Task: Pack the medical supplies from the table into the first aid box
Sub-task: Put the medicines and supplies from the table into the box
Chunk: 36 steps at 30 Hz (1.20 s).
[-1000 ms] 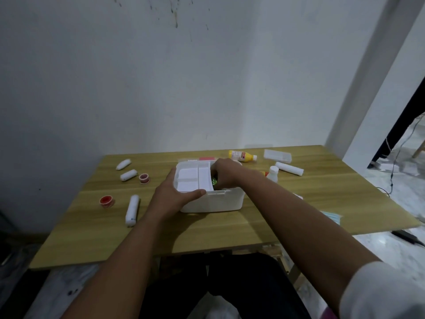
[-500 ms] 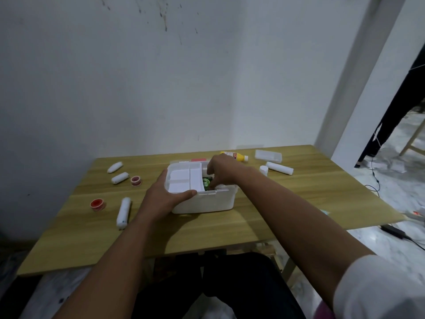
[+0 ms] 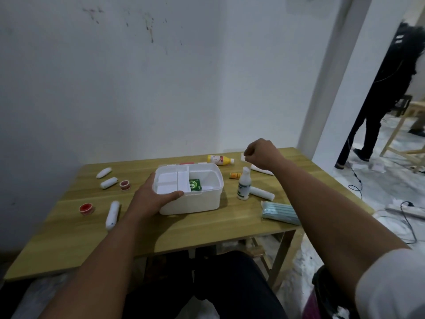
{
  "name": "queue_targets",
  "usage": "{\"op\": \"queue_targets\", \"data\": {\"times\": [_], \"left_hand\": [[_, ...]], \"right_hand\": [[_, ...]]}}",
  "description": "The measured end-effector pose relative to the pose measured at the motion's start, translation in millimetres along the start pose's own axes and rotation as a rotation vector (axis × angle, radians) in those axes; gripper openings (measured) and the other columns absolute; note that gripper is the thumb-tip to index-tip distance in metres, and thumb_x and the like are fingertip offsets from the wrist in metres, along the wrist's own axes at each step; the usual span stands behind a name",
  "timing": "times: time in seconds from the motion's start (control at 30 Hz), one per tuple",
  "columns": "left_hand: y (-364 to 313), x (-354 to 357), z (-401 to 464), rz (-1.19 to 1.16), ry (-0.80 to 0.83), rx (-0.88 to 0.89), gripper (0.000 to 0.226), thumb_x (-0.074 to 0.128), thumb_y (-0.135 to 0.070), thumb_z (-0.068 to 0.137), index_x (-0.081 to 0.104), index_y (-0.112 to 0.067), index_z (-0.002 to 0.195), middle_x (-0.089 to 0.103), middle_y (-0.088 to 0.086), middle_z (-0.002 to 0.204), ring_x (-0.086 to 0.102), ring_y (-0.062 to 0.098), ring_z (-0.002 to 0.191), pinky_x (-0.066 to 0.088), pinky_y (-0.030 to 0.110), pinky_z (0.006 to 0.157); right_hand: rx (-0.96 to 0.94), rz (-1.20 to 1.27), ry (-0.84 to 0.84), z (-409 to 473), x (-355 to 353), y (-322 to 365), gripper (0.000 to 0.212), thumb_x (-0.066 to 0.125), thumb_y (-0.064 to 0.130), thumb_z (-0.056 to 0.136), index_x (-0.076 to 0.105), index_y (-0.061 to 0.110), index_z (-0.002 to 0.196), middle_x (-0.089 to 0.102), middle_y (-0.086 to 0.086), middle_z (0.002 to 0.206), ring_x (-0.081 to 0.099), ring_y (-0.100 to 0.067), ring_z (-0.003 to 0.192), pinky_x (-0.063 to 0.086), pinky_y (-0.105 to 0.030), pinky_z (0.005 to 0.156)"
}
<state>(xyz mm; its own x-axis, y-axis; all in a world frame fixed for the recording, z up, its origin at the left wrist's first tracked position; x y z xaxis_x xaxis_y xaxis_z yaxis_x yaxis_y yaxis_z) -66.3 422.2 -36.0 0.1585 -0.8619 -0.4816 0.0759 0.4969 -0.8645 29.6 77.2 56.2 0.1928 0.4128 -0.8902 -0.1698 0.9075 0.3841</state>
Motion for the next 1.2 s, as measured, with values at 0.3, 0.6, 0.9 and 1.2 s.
{"op": "queue_targets", "data": {"times": [0.3,0.6,0.9,1.2], "left_hand": [[12,11,18,-0.007,-0.067,-0.049,0.124,0.084,-0.082,0.048,0.034,-0.045,0.155,0.055,-0.014,0.147,0.053,0.018,0.131,0.053,0.050,0.103],[17,15,31,-0.057,-0.073,-0.005,0.101,0.093,-0.060,0.058,0.041,-0.059,0.146,0.061,-0.028,0.132,0.057,0.003,0.120,0.057,0.043,0.096],[12,13,27,-0.021,-0.060,0.015,0.098,0.091,-0.060,0.061,0.044,-0.054,0.147,0.062,-0.027,0.133,0.058,0.003,0.121,0.056,0.038,0.095],[-3,9,18,-0.007,-0.048,0.010,0.094,0.089,-0.061,0.063,0.049,-0.042,0.146,0.062,-0.016,0.135,0.059,0.013,0.120,0.054,0.031,0.086]], "right_hand": [[0.199,-0.088,0.054,74,44,-71,0.030,0.059,0.011,0.090,0.073,0.013,0.117,0.071,-0.010,0.121,0.065,-0.028,0.110,0.052,-0.033,0.086],[0.297,-0.232,0.359,151,96,-124,0.075,0.064,0.018,0.090,0.032,0.017,0.158,0.036,-0.011,0.161,0.040,-0.032,0.144,0.037,-0.044,0.115],[0.206,-0.277,0.235,140,76,-114,0.064,0.080,0.024,0.082,0.055,0.009,0.140,0.057,-0.015,0.141,0.057,-0.035,0.125,0.049,-0.042,0.100],[-0.001,-0.060,0.192,85,-16,-5,0.062,0.093,0.025,0.070,0.069,0.013,0.127,0.068,-0.011,0.125,0.063,-0.024,0.104,0.048,-0.030,0.087]]}}
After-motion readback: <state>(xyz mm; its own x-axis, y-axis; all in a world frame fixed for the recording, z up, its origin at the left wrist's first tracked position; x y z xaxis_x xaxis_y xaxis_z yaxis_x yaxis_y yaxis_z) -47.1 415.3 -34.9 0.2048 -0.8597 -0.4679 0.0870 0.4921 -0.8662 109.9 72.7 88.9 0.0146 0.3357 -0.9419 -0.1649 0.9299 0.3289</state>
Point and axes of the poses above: each hand's wrist, its own z-axis towards the middle knuckle, its own x-axis out of the palm, y = z × x, the point moved 3 cm from there along z, towards the middle knuckle
